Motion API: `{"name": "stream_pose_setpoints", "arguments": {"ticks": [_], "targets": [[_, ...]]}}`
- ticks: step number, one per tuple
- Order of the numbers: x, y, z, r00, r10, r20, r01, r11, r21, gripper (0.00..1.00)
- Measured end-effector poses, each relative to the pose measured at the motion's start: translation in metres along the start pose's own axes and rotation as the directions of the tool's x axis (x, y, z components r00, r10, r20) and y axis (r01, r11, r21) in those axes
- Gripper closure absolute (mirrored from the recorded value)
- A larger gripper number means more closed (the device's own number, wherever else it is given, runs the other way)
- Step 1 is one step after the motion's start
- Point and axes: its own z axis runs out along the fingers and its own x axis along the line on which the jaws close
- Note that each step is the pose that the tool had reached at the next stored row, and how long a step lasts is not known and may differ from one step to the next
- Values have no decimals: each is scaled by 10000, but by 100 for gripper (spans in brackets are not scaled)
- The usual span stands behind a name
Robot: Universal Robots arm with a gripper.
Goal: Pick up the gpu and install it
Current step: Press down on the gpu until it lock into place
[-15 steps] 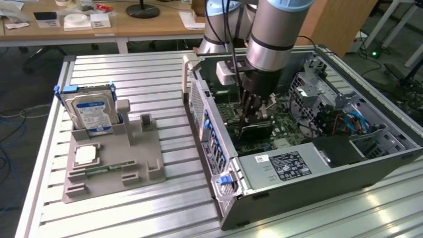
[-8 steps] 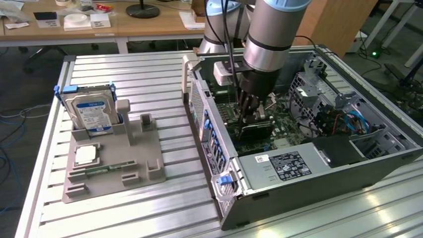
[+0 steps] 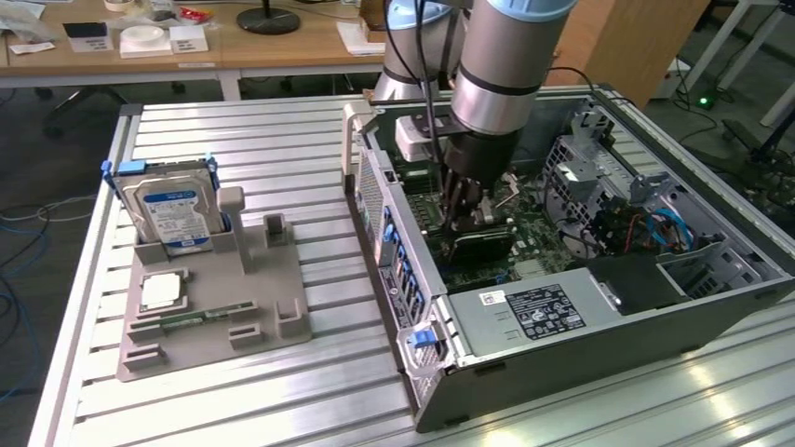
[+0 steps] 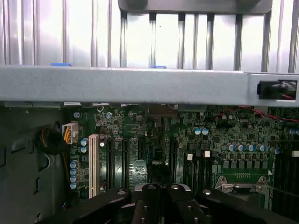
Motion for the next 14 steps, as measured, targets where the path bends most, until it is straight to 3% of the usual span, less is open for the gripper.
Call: {"name": "stream_pose_setpoints", "arguments": {"ticks": [7,14], "targets": [[0,57,3,10000,-25,-1,25,10000,-1,89],[0,61,28,10000,-30,0,30,10000,-3,89]]}}
